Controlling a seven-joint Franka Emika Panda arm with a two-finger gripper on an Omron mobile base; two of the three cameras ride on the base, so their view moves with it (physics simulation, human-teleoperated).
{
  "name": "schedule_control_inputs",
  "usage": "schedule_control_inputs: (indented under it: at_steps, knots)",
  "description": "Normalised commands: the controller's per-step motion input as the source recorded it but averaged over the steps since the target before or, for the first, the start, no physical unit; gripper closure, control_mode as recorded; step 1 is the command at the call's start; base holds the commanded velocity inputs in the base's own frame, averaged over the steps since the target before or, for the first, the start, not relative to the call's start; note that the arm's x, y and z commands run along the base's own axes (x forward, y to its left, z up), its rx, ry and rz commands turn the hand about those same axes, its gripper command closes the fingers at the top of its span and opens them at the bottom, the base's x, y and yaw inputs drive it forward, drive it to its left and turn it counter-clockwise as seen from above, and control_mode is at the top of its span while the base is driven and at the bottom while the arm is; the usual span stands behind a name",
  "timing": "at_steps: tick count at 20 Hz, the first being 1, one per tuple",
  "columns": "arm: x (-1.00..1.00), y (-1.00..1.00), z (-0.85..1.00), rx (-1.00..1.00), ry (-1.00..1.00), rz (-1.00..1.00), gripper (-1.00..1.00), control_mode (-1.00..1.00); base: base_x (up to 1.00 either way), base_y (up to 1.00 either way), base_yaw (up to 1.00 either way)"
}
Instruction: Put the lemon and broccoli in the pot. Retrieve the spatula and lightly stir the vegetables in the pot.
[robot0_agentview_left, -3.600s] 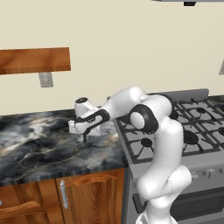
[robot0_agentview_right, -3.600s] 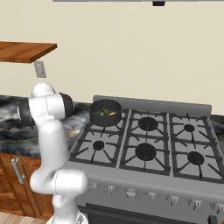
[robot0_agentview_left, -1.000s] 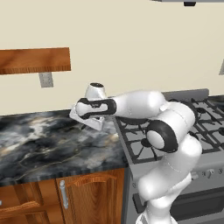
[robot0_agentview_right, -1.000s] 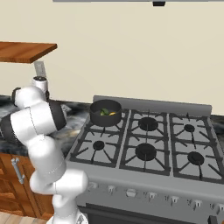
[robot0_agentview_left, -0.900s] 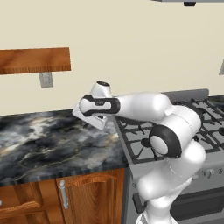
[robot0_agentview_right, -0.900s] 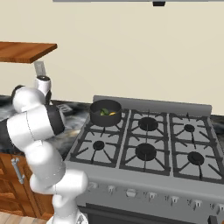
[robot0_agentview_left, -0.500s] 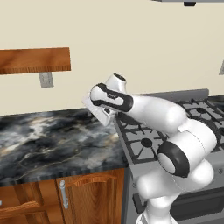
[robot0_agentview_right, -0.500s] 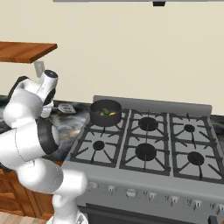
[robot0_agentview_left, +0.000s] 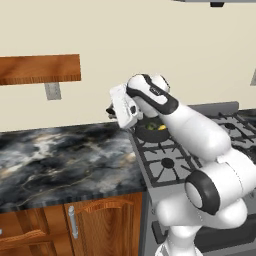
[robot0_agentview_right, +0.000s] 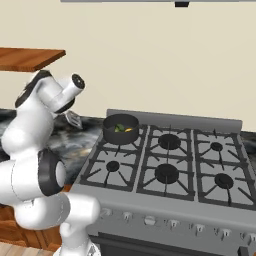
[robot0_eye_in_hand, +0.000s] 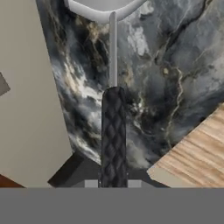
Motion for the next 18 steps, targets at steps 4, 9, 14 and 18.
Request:
schedule_control_inputs:
  at_steps: [4, 9, 14, 18]
  knots:
    - [0.12, -0.36, 0.56, 0.52, 0.01, -0.07, 1.0, -1.0, 0.0, 0.0, 0.0]
    - [0.29, -0.34, 0.73, 0.42, 0.22, -0.15, 1.0, -1.0, 0.0, 0.0, 0.0]
    - [0.33, -0.25, 0.59, 0.23, 0.28, -0.26, 1.0, -1.0, 0.0, 0.0, 0.0]
    - [0.28, -0.43, 0.54, 0.06, 0.36, -0.25, 1.0, -1.0, 0.0, 0.0, 0.0]
